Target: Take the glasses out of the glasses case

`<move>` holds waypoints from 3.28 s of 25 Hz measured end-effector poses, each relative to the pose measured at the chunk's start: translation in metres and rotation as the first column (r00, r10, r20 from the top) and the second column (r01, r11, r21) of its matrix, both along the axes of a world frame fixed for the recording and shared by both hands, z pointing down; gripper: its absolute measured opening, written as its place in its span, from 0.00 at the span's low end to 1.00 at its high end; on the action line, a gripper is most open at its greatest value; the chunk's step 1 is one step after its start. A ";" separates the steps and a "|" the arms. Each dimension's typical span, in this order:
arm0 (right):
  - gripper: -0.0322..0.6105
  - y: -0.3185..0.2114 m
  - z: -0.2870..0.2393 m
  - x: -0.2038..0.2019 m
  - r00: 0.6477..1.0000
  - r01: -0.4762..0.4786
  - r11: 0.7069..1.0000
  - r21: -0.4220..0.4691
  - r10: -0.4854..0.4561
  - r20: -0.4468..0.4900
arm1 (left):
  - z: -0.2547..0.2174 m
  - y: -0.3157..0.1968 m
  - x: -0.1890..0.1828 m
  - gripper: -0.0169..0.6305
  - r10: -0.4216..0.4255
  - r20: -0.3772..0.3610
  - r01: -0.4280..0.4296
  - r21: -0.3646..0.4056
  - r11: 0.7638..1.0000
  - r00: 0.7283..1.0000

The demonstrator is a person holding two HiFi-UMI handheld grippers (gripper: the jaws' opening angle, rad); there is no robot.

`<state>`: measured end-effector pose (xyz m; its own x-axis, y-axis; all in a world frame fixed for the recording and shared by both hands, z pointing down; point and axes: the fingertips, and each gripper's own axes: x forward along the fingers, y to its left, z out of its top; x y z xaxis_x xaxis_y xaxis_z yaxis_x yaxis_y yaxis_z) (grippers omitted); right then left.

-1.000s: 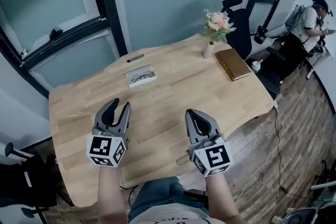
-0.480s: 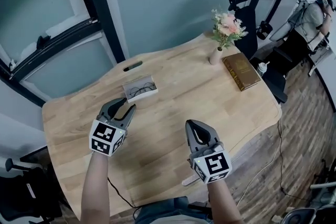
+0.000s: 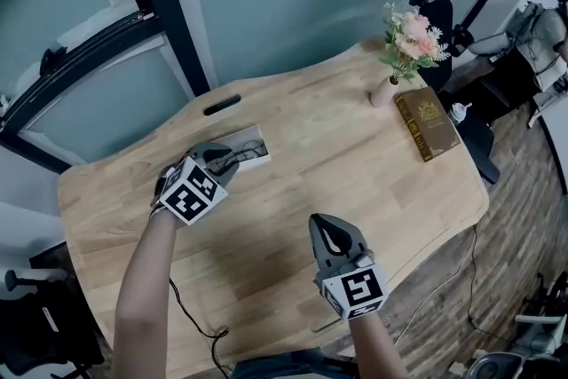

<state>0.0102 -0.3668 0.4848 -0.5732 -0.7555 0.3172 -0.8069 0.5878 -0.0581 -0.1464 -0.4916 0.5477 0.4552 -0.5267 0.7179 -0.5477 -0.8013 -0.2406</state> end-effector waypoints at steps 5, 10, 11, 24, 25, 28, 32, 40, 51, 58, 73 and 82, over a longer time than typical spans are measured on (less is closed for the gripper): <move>0.07 -0.013 0.015 -0.006 1.000 0.009 1.000 -0.024 -0.009 -0.018 | 0.044 -0.022 0.003 0.19 0.073 0.120 -0.062 -0.091 0.994 0.990; 0.07 -0.016 0.030 -0.003 0.999 0.003 0.998 -0.058 -0.004 -0.032 | 0.075 -0.039 0.005 0.18 0.122 0.205 -0.092 -0.152 0.984 0.971; 0.07 -0.016 0.034 -0.002 0.999 0.002 0.998 -0.066 -0.004 -0.034 | 0.080 -0.040 0.006 0.18 0.126 0.215 -0.091 -0.165 0.982 0.968; 0.07 -0.023 0.034 0.000 0.999 0.000 0.998 -0.070 -0.003 -0.044 | 0.078 -0.046 -0.001 0.06 0.076 0.236 -0.047 -0.127 0.991 0.969; 0.07 -0.023 0.031 -0.001 0.999 0.003 0.998 -0.066 -0.006 -0.043 | 0.074 -0.046 -0.002 0.06 0.073 0.240 -0.047 -0.112 0.993 0.968; 0.07 -0.020 0.020 -0.004 0.999 0.016 0.999 -0.044 -0.018 -0.038 | 0.057 -0.046 -0.003 0.06 0.059 0.259 -0.047 -0.052 0.998 0.964; 0.07 -0.012 0.003 -0.004 1.000 0.016 1.000 -0.016 -0.017 -0.024 | 0.020 -0.044 -0.004 0.06 0.032 0.263 -0.042 0.031 0.999 0.964; 0.07 0.015 -0.026 0.004 1.000 0.004 0.999 0.037 -0.004 0.002 | -0.046 -0.030 0.001 0.06 -0.003 0.255 -0.033 0.138 0.990 0.967; 0.07 0.034 -0.019 0.048 0.996 -0.088 0.996 0.013 0.088 -0.006 | -0.050 -0.039 0.066 0.06 0.057 0.211 -0.086 0.132 0.987 0.976; 0.07 0.038 0.001 0.095 0.978 -0.208 0.977 -0.052 0.209 0.013 | -0.024 -0.062 0.123 0.06 0.118 0.182 -0.136 0.087 0.987 0.976; 0.07 0.045 0.053 0.134 0.951 -0.308 0.937 -0.162 0.307 -0.032 | 0.072 -0.087 0.191 0.06 0.167 0.151 -0.163 -0.039 0.986 0.974; 0.07 0.037 0.058 0.142 0.949 -0.314 0.934 -0.172 0.311 -0.042 | 0.089 -0.091 0.206 0.07 0.167 0.136 -0.161 -0.053 0.985 0.976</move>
<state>0.1517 -0.3295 0.5431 -0.3115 -0.8280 0.4663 -0.9497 0.2875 -0.1239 0.0600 -0.5824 0.6364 0.4269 -0.4217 0.8000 -0.3711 -0.8884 -0.2703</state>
